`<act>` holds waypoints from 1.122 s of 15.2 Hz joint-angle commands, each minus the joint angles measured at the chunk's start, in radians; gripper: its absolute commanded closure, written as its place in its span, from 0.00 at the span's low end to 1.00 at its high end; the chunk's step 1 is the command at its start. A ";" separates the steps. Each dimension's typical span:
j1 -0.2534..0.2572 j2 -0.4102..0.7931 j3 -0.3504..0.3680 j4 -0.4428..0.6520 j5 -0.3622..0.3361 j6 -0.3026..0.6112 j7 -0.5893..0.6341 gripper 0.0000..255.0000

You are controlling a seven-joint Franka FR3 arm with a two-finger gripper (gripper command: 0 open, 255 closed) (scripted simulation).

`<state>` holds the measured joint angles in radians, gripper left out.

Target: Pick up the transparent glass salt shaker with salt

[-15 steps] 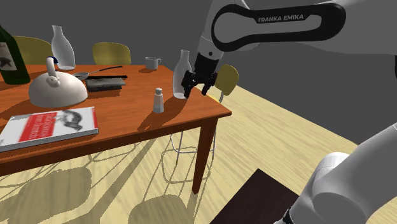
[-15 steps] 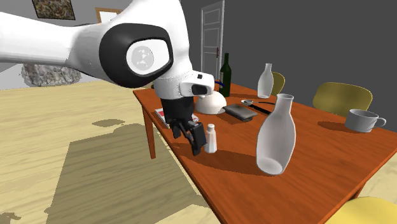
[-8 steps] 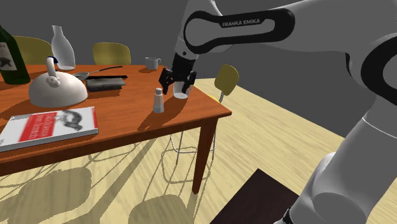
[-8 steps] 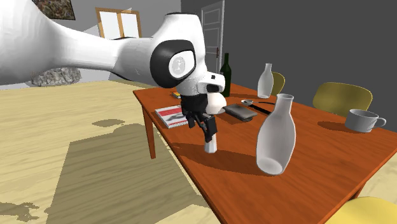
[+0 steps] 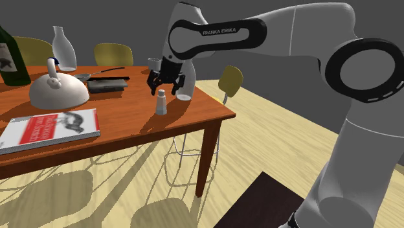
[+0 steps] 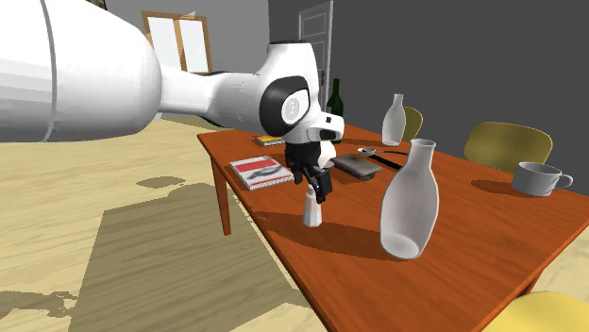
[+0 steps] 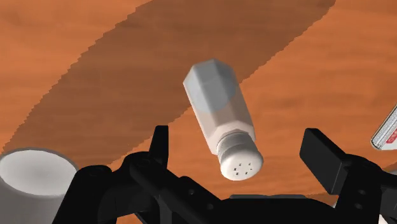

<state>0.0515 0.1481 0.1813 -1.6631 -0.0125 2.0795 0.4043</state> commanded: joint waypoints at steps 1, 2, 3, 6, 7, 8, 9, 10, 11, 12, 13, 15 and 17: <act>0.001 0.006 0.000 -0.018 -0.002 0.025 0.002 0.00; 0.001 0.007 0.000 -0.030 -0.002 0.038 0.002 0.00; 0.001 0.008 0.000 -0.042 -0.002 0.051 0.003 0.00; 0.001 0.010 0.000 -0.061 -0.003 0.072 0.003 0.00; 0.001 0.011 0.000 -0.061 -0.003 0.073 0.003 1.00; 0.000 0.010 -0.001 -0.063 -0.002 0.074 0.002 1.00; 0.000 0.010 -0.001 -0.062 -0.002 0.073 0.002 1.00; 0.000 0.010 0.000 -0.062 -0.002 0.073 0.003 1.00; 0.000 0.010 -0.001 -0.062 -0.002 0.073 0.002 1.00; 0.000 0.010 0.000 -0.062 -0.002 0.072 0.003 1.00; 0.000 0.010 0.000 -0.061 -0.002 0.072 0.003 1.00; 0.001 0.010 0.000 -0.061 -0.002 0.072 0.003 1.00; 0.001 0.009 0.000 -0.049 -0.002 0.059 0.003 1.00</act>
<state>0.0524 0.1574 0.1812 -1.7174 -0.0152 2.1445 0.4077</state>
